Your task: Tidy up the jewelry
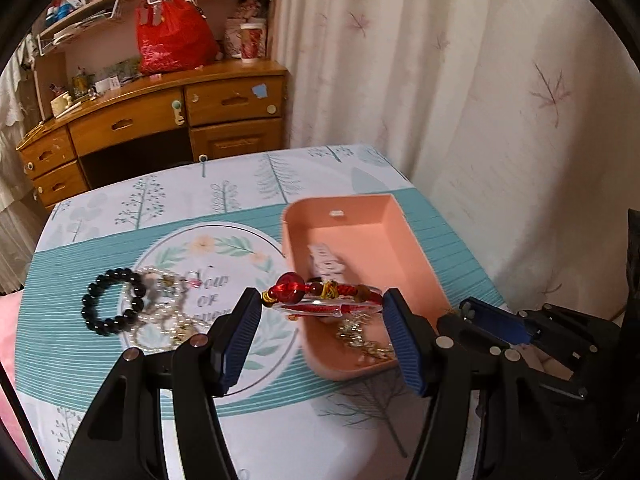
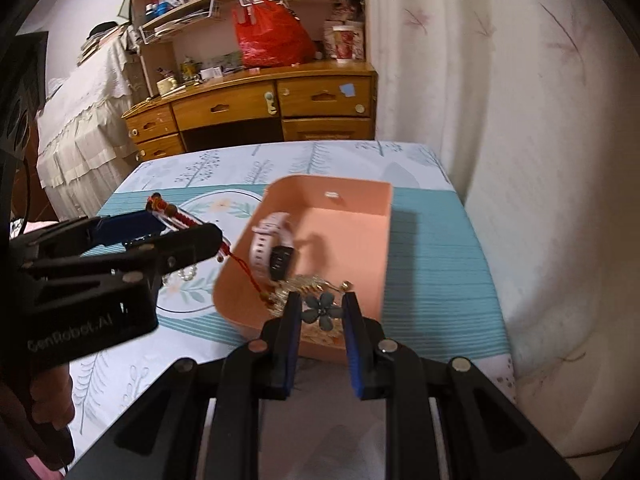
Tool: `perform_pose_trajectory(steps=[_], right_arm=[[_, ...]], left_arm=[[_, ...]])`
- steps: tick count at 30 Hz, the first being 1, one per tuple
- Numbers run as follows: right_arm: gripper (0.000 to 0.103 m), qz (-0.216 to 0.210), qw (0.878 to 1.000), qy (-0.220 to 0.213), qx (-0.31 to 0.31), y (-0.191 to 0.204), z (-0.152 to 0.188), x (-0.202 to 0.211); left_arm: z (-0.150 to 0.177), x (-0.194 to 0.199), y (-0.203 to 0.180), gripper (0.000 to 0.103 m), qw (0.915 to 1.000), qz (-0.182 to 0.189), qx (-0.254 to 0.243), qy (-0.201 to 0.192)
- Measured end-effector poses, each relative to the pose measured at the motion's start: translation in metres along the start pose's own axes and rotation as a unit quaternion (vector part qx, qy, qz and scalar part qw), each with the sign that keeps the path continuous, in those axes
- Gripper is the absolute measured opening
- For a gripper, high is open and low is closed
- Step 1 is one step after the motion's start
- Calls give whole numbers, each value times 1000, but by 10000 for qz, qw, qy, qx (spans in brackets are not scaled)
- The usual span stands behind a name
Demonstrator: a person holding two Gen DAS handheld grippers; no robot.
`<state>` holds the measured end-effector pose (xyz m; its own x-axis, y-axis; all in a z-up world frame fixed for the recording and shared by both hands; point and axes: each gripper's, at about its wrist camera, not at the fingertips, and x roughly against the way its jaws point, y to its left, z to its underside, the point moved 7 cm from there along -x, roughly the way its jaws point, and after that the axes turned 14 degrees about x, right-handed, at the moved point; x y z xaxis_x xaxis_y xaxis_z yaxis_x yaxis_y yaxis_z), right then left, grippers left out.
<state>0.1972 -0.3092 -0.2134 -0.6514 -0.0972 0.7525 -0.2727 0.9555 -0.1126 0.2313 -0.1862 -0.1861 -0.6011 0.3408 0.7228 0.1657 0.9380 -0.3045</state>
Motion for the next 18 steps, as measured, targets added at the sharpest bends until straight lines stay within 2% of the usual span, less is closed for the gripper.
perform_pose_trajectory(steps=[4,6,8,18], right_arm=[[23,-61,9997,27,-215,-10,2,-2],[35,-135,9993,47,-351,-14,2,-4],[39,-147,9991,44,-393,-16,4,-5],[39,-207,9983,83,-535,-15,5,-7]], left_arm=[[3,-10,-7,64,9996,-232,-86,122],[2,-13,-7,78,9995,-288,-49,155],[-1,-13,-6,79,9996,-252,6,144],[0,-16,26,83,9976,-549,293,319]])
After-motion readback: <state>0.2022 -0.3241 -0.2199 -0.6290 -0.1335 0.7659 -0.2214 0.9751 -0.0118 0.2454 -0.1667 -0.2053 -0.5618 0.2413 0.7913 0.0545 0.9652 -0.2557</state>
